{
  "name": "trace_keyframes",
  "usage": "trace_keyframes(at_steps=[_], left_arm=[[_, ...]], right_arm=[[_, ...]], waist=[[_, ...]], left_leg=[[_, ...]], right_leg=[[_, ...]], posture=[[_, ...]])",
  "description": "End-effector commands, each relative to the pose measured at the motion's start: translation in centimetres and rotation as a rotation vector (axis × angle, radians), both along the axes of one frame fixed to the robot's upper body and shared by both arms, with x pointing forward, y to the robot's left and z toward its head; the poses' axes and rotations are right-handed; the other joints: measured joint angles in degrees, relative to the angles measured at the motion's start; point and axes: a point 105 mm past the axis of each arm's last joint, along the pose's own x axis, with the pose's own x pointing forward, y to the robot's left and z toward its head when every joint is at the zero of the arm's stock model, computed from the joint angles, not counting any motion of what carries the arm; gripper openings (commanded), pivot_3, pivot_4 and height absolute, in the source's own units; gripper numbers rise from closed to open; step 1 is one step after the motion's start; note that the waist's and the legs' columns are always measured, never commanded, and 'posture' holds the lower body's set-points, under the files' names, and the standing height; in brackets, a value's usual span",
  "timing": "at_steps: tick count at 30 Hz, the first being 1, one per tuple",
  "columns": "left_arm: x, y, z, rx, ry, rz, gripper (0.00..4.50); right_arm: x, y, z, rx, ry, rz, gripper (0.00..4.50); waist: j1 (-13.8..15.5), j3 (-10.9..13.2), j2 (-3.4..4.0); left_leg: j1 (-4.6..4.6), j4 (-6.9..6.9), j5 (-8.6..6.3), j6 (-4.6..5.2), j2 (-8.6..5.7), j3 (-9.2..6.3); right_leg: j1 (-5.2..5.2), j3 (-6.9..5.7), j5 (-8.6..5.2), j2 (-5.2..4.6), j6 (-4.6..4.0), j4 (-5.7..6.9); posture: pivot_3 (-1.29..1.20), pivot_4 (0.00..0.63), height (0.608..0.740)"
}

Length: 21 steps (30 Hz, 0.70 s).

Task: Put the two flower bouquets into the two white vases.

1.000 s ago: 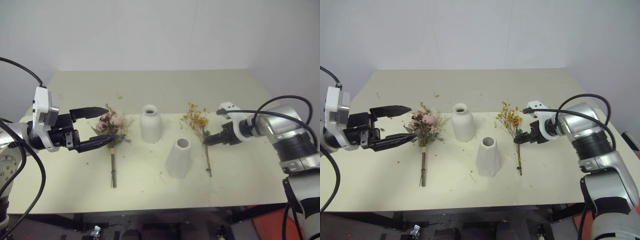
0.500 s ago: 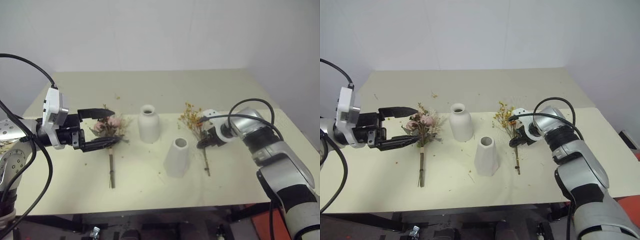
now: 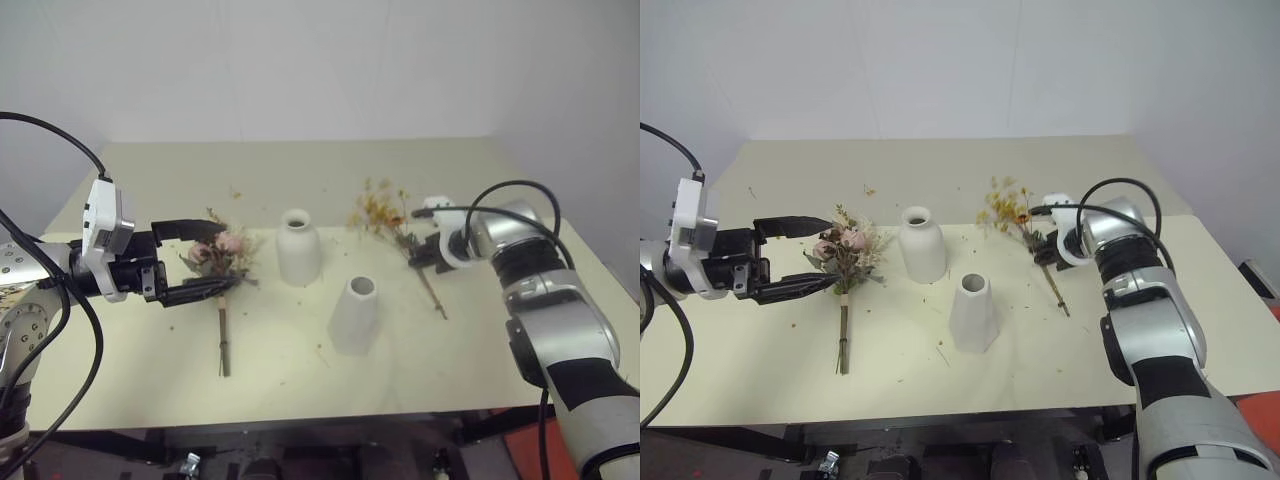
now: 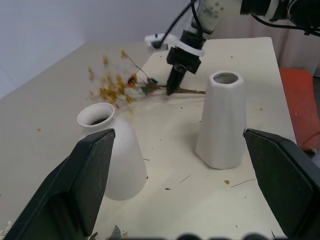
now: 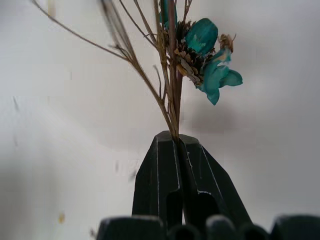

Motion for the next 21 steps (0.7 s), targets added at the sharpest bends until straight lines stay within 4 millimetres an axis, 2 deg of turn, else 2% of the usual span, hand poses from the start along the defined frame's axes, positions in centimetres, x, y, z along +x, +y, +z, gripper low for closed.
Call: trace_keyframes(at_steps=[1, 4, 7, 11, 17, 21], left_arm=[[-0.1, 0.4, 1.2, -0.007, -0.063, 0.013, 4.50], [0.2, 0.7, 1.3, -0.020, -0.062, 0.029, 4.50], [0.7, 1.0, 1.4, -0.037, -0.045, 0.063, 4.50], [2.0, 1.8, 1.9, -0.045, -0.007, 0.207, 4.50], [2.2, 2.1, 2.2, -0.065, 0.011, 0.277, 4.50], [2.1, 2.3, 2.2, -0.055, 0.010, 0.300, 4.50]], right_arm=[[1.5, -0.3, 4.9, 0.125, -0.248, -0.038, 0.05], [2.0, 0.2, 8.9, 0.223, -0.536, -0.007, 0.05], [1.7, 1.0, 10.8, 0.313, -0.633, 0.017, 0.05], [0.1, 3.5, 14.8, 0.528, -0.805, 0.140, 0.05], [-2.0, 7.8, 17.4, 0.626, -0.920, 0.327, 0.05], [-3.0, 10.4, 18.1, 0.653, -0.950, 0.417, 0.05]], waist=[[0.0, 0.0, 0.00], [0.0, 0.0, 0.01], [-0.2, 0.0, 0.03], [-0.3, 0.0, 0.03], [-0.7, 0.0, 0.05], [-1.0, 0.0, 0.06]], left_leg=[[-0.01, 0.00, 0.00, 0.00, 0.00, 0.00], [-0.03, -0.01, 0.00, 0.00, 0.00, 0.00], [-0.04, -0.03, 0.00, 0.00, 0.00, 0.00], [-0.03, -0.03, 0.00, 0.00, 0.01, -0.02], [-0.03, -0.03, 0.00, 0.01, 0.01, -0.04], [-0.03, -0.03, 0.00, 0.00, 0.01, -0.04]], right_leg=[[0.00, 0.00, 0.00, 0.00, 0.00, -0.01], [0.00, 0.00, 0.00, 0.00, 0.01, -0.03], [-0.02, 0.00, 0.00, 0.00, 0.02, -0.02], [-0.02, 0.00, 0.01, 0.00, 0.02, 0.02], [-0.02, 0.00, 0.02, 0.01, 0.02, 0.02], [-0.02, -0.01, 0.06, 0.01, -0.05, 0.03]], posture=[[0.00, 0.150, 0.740], [0.00, 0.150, 0.740], [0.00, 0.150, 0.740], [0.00, 0.150, 0.740], [0.00, 0.150, 0.740], [0.00, 0.150, 0.740]])
